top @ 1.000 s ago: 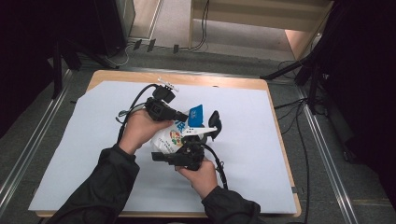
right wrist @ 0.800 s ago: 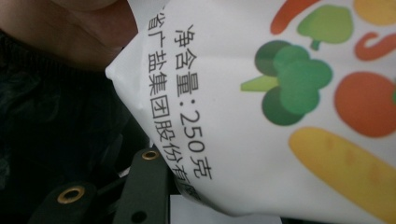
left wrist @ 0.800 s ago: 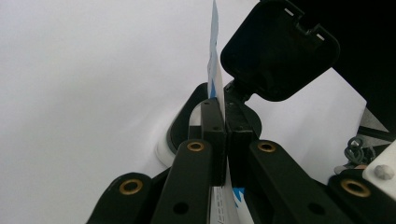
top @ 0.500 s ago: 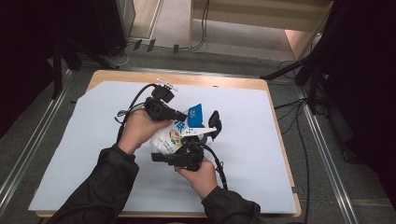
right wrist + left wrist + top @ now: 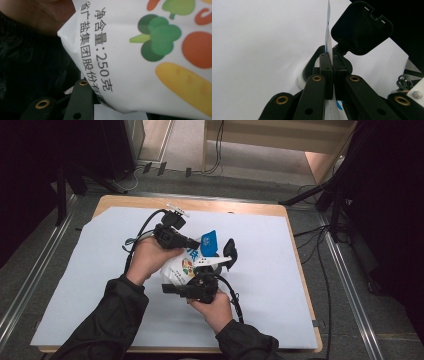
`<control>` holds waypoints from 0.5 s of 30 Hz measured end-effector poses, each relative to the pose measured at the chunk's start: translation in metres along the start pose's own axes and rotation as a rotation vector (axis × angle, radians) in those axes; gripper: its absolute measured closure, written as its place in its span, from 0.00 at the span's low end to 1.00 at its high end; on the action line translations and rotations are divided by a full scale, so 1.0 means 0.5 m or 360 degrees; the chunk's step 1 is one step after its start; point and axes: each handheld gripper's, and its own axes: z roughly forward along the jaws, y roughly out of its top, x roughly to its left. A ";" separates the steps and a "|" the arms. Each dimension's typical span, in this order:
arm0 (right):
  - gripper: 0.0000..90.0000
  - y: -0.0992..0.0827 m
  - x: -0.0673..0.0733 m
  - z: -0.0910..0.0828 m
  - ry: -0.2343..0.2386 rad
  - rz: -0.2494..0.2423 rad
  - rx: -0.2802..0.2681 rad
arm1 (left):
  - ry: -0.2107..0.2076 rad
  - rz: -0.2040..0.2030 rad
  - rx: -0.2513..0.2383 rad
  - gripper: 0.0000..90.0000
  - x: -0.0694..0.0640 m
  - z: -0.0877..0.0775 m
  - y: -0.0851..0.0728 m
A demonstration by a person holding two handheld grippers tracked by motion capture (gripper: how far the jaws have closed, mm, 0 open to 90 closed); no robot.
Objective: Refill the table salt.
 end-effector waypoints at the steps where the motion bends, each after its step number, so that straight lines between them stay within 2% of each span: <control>1: 0.78 0.000 0.000 0.000 -0.0001 -0.0006 0.0002 | -0.0002 -0.0002 -0.0001 1.00 0.000 0.000 0.000; 7: 0.76 -0.001 0.000 0.002 -0.0017 -0.0016 0.0011 | 0.0003 -0.0011 0.0000 1.00 0.001 0.001 -0.001; 12: 0.73 -0.001 0.002 0.003 -0.0060 -0.0040 0.0018 | 0.0004 -0.0022 0.0014 1.00 0.002 0.003 -0.001; 15: 0.73 0.000 0.003 0.003 -0.0056 -0.0033 0.0015 | -0.0005 -0.0034 0.0022 1.00 0.002 0.005 0.000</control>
